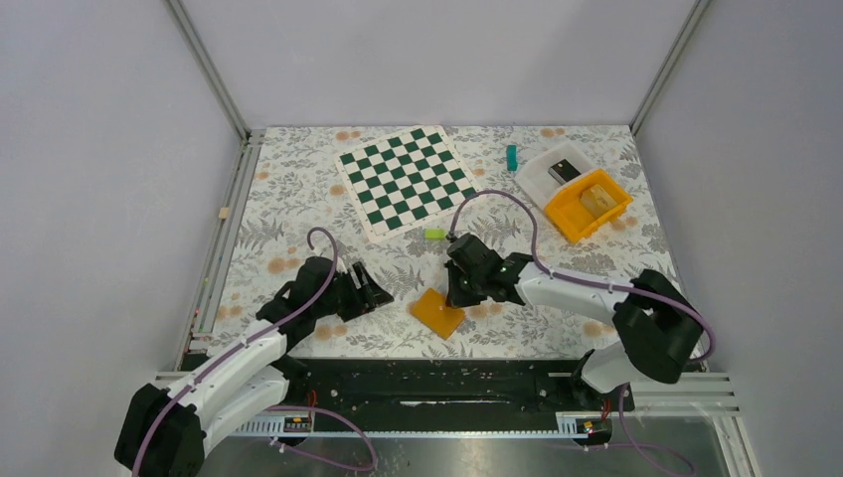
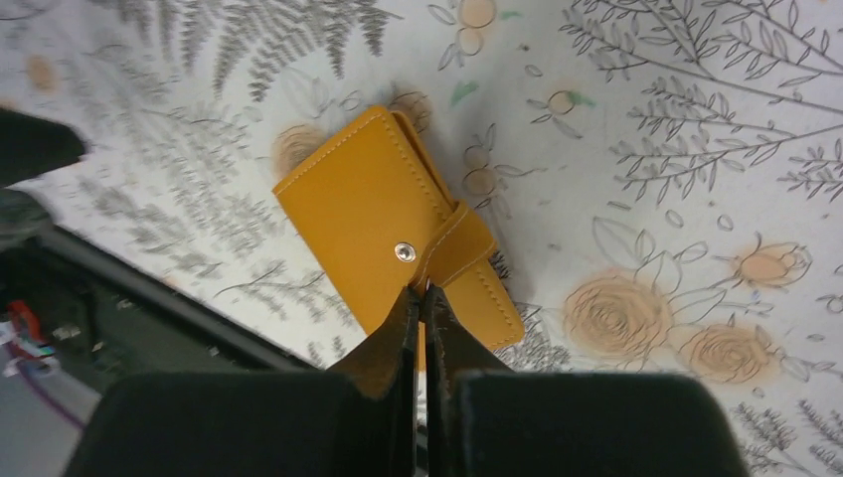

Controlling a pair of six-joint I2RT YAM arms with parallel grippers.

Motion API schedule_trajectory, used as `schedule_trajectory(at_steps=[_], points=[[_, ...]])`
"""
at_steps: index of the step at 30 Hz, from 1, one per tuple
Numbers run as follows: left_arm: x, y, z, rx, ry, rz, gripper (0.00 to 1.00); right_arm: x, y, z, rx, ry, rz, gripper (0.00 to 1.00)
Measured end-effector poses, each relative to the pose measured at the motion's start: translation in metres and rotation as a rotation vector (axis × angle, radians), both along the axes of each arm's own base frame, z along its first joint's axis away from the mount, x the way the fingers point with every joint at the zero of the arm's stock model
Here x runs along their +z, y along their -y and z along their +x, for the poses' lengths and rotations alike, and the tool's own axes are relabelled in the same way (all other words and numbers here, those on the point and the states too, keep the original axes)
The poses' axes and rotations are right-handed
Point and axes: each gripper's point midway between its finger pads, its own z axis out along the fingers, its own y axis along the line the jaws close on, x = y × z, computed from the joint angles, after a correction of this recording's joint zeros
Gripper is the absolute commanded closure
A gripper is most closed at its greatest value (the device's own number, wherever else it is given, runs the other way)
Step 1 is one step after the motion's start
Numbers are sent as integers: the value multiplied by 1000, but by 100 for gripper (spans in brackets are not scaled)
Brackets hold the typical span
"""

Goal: Take the credit cards out of the card holder
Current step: Open the card holder at the center of the board.

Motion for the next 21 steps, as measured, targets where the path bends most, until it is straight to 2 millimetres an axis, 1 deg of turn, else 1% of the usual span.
schedule_trajectory(at_steps=[1,6,10,16,21], points=[[-1,1,-1,-6,-4,1,37,5,-1,-2,-6,-4,21,100],[-5,8,-3,-23,-25,-2,37,43,-6,-9,-36,19,156,100],[-4,15,-4,-38,-22,-14,36,66,-7,-15,-51,41,250,100],[-5,27,-8,-77,-23,-29,30,87,-3,-32,-80,33,389,100],[1,42,-9,-111,0,-61,30,93,-3,-35,-87,30,429,100]])
